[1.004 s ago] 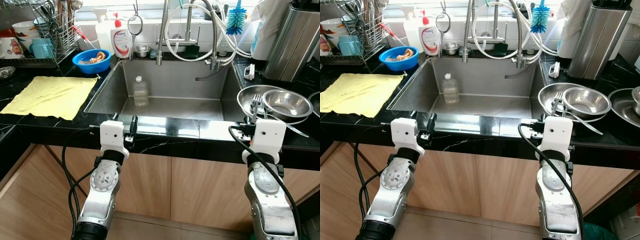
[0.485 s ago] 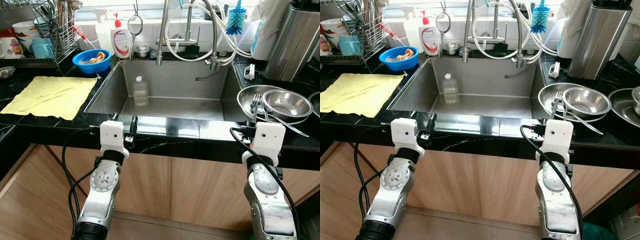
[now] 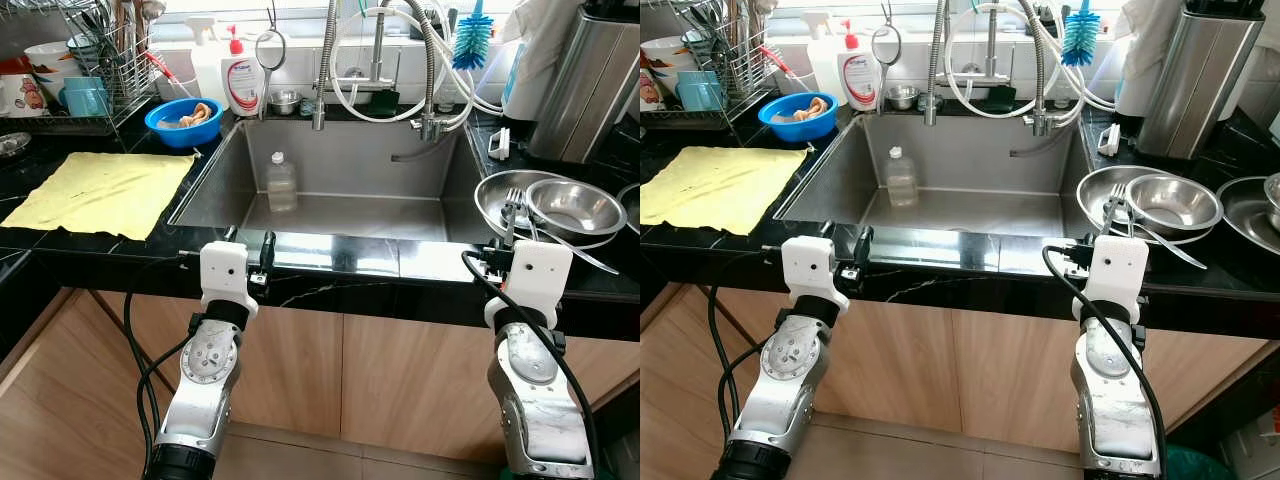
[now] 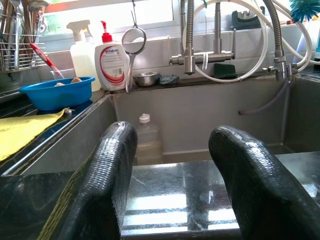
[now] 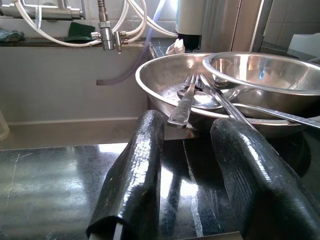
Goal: Kitchen organization
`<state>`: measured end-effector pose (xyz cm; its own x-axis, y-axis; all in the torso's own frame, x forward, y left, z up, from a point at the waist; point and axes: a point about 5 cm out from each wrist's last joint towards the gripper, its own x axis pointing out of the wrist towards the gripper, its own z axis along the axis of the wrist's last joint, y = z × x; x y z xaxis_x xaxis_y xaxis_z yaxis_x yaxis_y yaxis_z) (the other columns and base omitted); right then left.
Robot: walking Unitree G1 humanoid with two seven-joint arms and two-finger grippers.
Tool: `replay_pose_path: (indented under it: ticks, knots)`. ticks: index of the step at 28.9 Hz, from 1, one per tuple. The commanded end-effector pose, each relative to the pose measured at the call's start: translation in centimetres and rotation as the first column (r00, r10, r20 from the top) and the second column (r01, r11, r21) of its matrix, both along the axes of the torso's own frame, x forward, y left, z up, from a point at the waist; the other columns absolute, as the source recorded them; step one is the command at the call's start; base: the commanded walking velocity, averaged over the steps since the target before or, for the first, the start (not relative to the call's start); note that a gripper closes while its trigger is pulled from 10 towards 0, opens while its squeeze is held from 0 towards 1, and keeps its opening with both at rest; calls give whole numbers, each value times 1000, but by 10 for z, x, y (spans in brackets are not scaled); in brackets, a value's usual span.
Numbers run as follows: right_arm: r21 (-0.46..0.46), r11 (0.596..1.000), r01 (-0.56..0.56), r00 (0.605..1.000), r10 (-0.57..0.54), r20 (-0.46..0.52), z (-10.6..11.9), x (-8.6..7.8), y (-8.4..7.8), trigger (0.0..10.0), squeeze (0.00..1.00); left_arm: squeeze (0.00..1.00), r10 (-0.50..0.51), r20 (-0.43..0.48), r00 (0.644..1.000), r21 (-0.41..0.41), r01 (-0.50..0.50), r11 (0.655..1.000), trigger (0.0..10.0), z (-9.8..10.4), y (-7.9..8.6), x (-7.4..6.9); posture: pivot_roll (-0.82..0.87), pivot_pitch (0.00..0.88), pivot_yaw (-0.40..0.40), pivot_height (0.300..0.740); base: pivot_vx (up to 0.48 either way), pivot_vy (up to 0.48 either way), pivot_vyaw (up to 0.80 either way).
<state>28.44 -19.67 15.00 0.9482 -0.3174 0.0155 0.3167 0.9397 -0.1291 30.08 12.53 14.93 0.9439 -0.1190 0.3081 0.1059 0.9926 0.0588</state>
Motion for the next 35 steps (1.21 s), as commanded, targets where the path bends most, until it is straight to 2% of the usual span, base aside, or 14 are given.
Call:
replay_pose_path:
  ticks: [1, 2, 3, 27, 29, 35]
  knots:
    - [6, 1000, -2, 1000, 2, 15, 3, 2, 0, 7294, 0, 0, 0, -9, 1000, 11, 0, 1000, 10000, -4, 1, -1, -142, 0, 45, 740, 0, 0, 0]
    - [6, 1000, -2, 1000, 2, 15, 3, 2, 0, 7294, 0, 0, 0, -9, 1000, 11, 0, 1000, 10000, -4, 1, -1, -142, 0, 45, 740, 0, 0, 0]
    - [10, 1000, -5, 1000, 5, 24, 4, 3, 0, 0, 0, 0, 0, -9, 1000, 12, 0, 1000, 10000, -4, 1, -1, -142, 0, 45, 740, 0, 0, 0]
    - [20, 999, -24, 998, 23, 52, 7, 6, 3, 0, 0, 0, -3, -13, 1000, 15, 4, 1000, 10000, -5, 0, -1, -140, 0, 47, 740, 0, 0, 0]
    - [24, 999, -33, 996, 31, 83, 12, 6, 5, 0, 0, 0, -4, -13, 1000, 17, 4, 1000, 10000, -5, 0, -1, -140, 0, 47, 740, 0, 0, 0]
    - [24, 999, -37, 995, 35, 92, 14, 7, 6, 0, 0, 0, -6, -11, 1000, 17, 7, 1000, 10000, -5, 0, -1, -140, 0, 48, 740, 0, 0, 0]
